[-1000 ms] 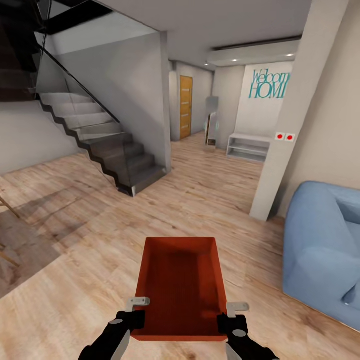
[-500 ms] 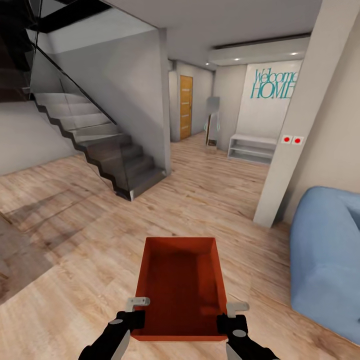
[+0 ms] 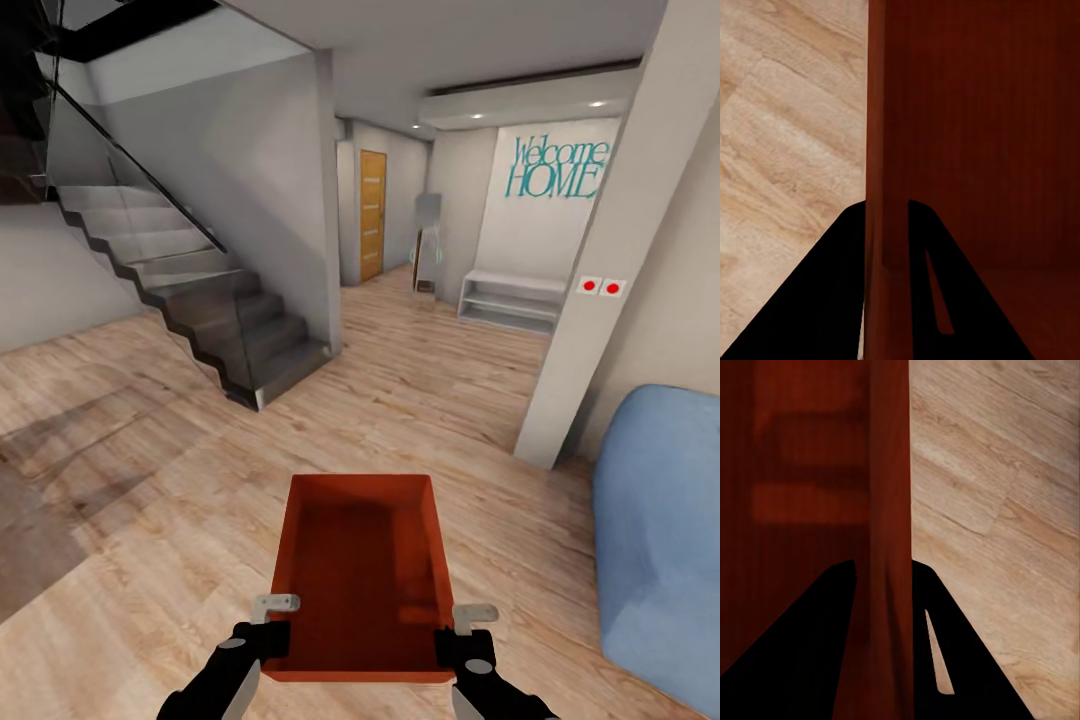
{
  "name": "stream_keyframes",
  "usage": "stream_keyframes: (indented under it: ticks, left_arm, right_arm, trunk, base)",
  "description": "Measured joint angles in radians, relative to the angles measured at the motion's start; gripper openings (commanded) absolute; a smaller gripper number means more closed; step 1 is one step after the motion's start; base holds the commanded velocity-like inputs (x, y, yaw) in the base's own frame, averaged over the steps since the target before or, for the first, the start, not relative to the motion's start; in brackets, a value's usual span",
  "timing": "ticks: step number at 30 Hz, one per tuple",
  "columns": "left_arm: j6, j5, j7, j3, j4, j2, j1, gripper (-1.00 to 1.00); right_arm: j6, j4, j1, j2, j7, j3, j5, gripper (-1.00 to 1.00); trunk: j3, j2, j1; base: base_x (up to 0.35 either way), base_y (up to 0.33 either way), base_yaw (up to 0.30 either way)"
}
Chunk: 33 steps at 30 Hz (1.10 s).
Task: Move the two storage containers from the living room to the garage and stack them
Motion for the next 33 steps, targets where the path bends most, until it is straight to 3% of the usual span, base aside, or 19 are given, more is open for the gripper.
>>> stream_keyframes:
  ticks: [33]
  left_arm:
    - [0.000, 0.000, 0.000, 0.000, 0.000, 0.000, 0.000, -1.00]
  right_arm:
    - [0.000, -0.001, 0.001, 0.000, 0.000, 0.000, -0.001, -1.00]
  trunk:
    - [0.000, 0.000, 0.000]
  base:
    - [0.323, 0.000, 0.000]
